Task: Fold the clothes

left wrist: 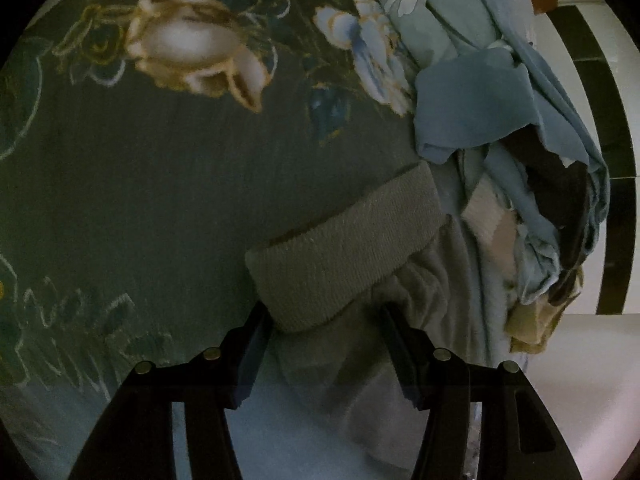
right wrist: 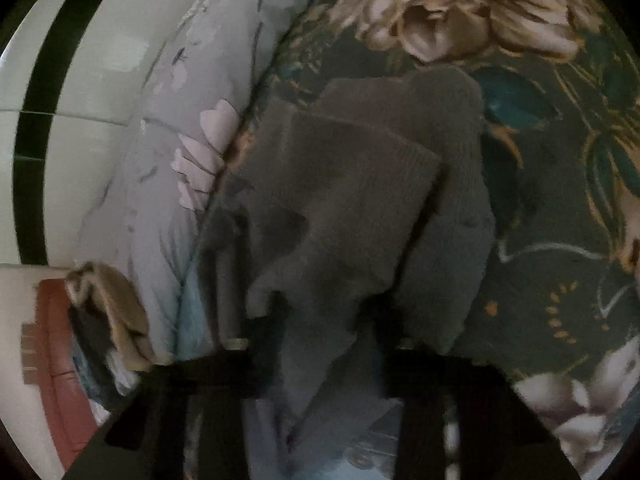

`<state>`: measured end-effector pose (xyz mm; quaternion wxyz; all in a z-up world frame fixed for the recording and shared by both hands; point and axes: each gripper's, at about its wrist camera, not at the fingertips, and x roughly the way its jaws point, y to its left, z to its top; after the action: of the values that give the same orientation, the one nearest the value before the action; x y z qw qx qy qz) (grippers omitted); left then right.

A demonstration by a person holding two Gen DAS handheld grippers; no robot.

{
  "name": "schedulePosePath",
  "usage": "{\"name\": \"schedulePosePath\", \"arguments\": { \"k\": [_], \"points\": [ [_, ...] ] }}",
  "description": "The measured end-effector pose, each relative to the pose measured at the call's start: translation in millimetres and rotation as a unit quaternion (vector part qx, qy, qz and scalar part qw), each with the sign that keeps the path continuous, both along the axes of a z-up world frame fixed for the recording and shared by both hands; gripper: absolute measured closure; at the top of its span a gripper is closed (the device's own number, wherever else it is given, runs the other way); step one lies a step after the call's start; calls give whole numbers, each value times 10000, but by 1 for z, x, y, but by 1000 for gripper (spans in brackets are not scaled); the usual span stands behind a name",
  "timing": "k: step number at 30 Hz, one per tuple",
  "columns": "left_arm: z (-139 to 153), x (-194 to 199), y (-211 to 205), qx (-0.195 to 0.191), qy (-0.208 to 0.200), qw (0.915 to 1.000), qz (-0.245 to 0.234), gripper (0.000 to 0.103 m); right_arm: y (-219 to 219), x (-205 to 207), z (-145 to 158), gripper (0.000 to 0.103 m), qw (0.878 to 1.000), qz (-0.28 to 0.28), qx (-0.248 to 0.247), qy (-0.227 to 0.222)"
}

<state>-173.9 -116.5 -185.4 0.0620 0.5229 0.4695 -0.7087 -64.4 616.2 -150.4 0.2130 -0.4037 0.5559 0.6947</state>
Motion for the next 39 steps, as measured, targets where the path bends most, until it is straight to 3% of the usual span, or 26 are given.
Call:
{"name": "schedulePosePath", "arguments": {
  "k": [3,6,8,10,14,17,20,22,24,25,29,33,35,37,38,39],
  "points": [
    [-1,3,4,113,23,9999,-2,43,-3,-5,17,98,9989,294,346,89],
    [2,-1,5,76,21,10000,-29,43,-10,-10,43,99,9931,737,882,230],
    [4,-1,5,21,53,10000,-49,43,-4,0,61,100,9896,683,1161,499],
    [5,-3,6,-70,50,9999,-83,43,7,10,63,100,9893,532,1280,460],
    [6,-6,8,-251,42,9996,-153,42,19,17,28,99,9933,486,1004,-288],
    [7,-9,10,-387,36,9990,-205,42,23,25,13,96,9972,214,679,-227],
    [8,-13,13,-468,27,9987,-216,40,19,31,18,95,9973,263,674,-132],
    [9,-13,14,-535,61,9983,-221,39,16,35,24,83,9956,349,842,-240],
    [10,-13,15,-574,110,9981,-204,39,17,46,28,63,9937,340,1000,-376],
    [9,-14,15,-578,131,9981,-194,39,17,50,27,62,9932,330,1031,-426],
    [9,-13,15,-590,185,9978,-223,41,23,51,8,62,9953,216,768,-546],
    [9,-16,12,-483,218,9985,-102,41,28,47,-3,62,9985,-104,477,-242],
    [9,-19,10,-419,235,9988,-24,47,29,43,-5,62,9988,-189,437,-133],
    [10,-22,9,-354,251,9990,53,57,28,38,-5,74,9987,-240,430,-124],
    [10,-23,8,-322,260,9991,92,63,28,36,-5,87,9988,-261,408,-116],
    [10,-24,7,-289,268,9991,131,67,27,34,-2,90,9988,-266,386,-109]
  ]
}}
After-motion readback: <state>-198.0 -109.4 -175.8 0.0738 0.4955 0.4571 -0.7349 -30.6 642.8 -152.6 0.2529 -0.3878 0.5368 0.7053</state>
